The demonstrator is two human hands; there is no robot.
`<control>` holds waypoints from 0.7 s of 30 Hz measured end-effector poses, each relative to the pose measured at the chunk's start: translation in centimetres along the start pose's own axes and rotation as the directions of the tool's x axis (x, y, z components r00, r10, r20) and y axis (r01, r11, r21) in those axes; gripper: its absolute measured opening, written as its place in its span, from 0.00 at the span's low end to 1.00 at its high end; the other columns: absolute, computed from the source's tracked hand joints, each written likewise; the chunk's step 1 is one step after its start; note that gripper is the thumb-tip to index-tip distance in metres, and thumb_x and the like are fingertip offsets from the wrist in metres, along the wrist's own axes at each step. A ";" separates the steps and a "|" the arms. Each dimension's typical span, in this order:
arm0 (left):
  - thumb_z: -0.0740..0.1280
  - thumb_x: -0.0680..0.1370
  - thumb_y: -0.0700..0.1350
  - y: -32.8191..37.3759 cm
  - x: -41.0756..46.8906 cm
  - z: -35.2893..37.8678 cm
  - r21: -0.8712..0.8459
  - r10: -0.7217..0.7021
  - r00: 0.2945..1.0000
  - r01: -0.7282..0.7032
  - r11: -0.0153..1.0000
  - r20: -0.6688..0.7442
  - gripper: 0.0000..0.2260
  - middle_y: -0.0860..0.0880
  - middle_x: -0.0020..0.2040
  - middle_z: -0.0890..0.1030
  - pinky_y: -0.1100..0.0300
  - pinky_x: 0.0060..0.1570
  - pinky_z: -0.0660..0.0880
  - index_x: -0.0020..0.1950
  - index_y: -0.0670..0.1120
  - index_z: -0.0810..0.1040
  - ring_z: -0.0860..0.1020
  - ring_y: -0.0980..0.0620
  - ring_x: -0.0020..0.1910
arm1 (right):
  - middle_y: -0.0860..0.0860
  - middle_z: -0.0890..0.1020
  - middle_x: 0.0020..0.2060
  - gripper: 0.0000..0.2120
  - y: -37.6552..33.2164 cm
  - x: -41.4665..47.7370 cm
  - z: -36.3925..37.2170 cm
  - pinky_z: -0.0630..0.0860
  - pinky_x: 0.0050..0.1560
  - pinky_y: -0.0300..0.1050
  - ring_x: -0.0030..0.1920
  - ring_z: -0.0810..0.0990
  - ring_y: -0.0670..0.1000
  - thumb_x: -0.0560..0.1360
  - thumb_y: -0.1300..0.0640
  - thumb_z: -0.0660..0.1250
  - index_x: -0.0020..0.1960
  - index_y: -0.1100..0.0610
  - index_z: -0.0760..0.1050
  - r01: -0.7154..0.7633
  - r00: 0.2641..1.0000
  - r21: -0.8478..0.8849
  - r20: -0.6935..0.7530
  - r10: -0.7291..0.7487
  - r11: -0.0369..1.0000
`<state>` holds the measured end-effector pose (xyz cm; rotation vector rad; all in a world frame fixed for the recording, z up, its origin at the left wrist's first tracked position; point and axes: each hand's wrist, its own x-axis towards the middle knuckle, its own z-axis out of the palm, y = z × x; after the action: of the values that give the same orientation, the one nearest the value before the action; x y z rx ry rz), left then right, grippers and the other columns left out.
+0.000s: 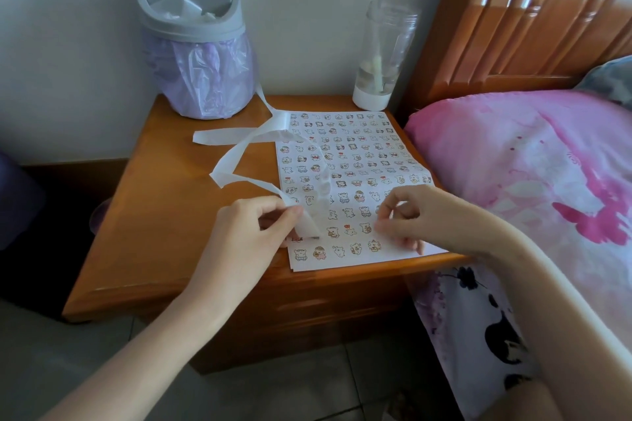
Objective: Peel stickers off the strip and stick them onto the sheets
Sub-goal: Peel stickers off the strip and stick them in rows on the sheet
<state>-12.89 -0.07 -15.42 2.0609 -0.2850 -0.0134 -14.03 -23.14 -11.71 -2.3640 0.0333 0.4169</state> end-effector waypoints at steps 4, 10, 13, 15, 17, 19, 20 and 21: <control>0.65 0.77 0.46 0.8 0.0 -0.5 -0.102 0.030 0.997 -0.037 0.994 -0.068 0.06 0.56 0.38 0.82 0.77 0.31 0.71 0.44 0.48 0.82 0.80 0.64 0.35 | 0.42 0.82 0.41 0.05 -1.1 -0.1 2.1 0.75 0.43 0.37 0.41 0.78 0.42 0.73 0.48 0.69 0.46 0.49 0.77 0.303 0.901 0.050 -0.340 -0.269 0.952; 0.64 0.77 0.48 1.8 0.1 -0.8 -0.227 0.035 0.988 -0.068 0.971 -0.147 0.08 0.55 0.34 0.83 0.77 0.33 0.70 0.47 0.47 0.82 0.80 0.62 0.33 | 0.37 0.80 0.42 0.06 -2.9 0.4 5.1 0.68 0.43 0.31 0.45 0.74 0.42 0.71 0.54 0.72 0.48 0.48 0.79 0.487 0.814 0.007 -0.365 -0.451 0.873; 0.64 0.76 0.53 1.8 0.2 -0.6 -0.275 0.009 0.990 -0.048 0.960 -0.141 0.10 0.56 0.38 0.85 0.75 0.41 0.72 0.45 0.51 0.83 0.82 0.61 0.40 | 0.43 0.83 0.38 0.07 -2.9 0.5 5.2 0.73 0.41 0.38 0.41 0.79 0.45 0.72 0.59 0.72 0.48 0.51 0.78 0.521 0.799 0.142 -0.429 -0.422 0.842; 0.62 0.75 0.56 1.8 0.2 -0.6 -0.353 -0.031 0.994 -0.006 0.936 -0.101 0.13 0.57 0.42 0.85 0.70 0.50 0.74 0.43 0.54 0.84 0.82 0.59 0.46 | 0.45 0.84 0.37 0.09 -2.9 0.5 5.2 0.75 0.41 0.44 0.40 0.80 0.48 0.71 0.60 0.73 0.49 0.53 0.76 0.529 0.800 0.228 -0.456 -0.390 0.818; 0.61 0.76 0.58 1.9 0.3 -0.5 -0.420 -0.035 0.999 0.023 0.907 -0.023 0.14 0.55 0.47 0.85 0.55 0.58 0.75 0.44 0.56 0.84 0.81 0.54 0.52 | 0.47 0.85 0.37 0.09 -2.9 0.5 5.2 0.77 0.42 0.49 0.41 0.82 0.49 0.71 0.60 0.73 0.49 0.53 0.75 0.535 0.796 0.255 -0.473 -0.378 0.806; 0.63 0.77 0.56 2.2 0.1 -0.4 -0.395 -0.005 1.000 0.009 0.918 0.010 0.13 0.54 0.46 0.85 0.58 0.56 0.74 0.45 0.51 0.84 0.81 0.55 0.52 | 0.47 0.85 0.37 0.09 -3.0 0.5 5.3 0.78 0.43 0.53 0.41 0.83 0.50 0.71 0.60 0.73 0.48 0.53 0.76 0.544 0.788 0.253 -0.481 -0.384 0.800; 0.64 0.77 0.53 2.2 0.1 -0.3 -0.379 -0.002 1.000 0.001 0.925 0.000 0.11 0.54 0.44 0.85 0.65 0.51 0.75 0.45 0.49 0.84 0.82 0.57 0.49 | 0.47 0.84 0.37 0.09 -3.0 0.4 5.3 0.78 0.43 0.53 0.41 0.83 0.50 0.71 0.60 0.73 0.48 0.53 0.76 0.550 0.784 0.246 -0.482 -0.392 0.798; 0.65 0.77 0.49 2.3 0.0 -0.3 -0.370 -0.003 1.000 -0.003 0.929 -0.017 0.09 0.55 0.42 0.85 0.72 0.45 0.74 0.45 0.47 0.84 0.82 0.59 0.46 | 0.46 0.84 0.37 0.08 -3.0 0.4 5.4 0.78 0.44 0.53 0.41 0.82 0.49 0.71 0.60 0.73 0.49 0.53 0.77 0.554 0.780 0.233 -0.481 -0.400 0.799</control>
<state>-13.31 -0.90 -13.28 1.6842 -0.2503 -0.0457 -14.74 -17.30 -13.53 -1.9459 -0.2833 -0.3264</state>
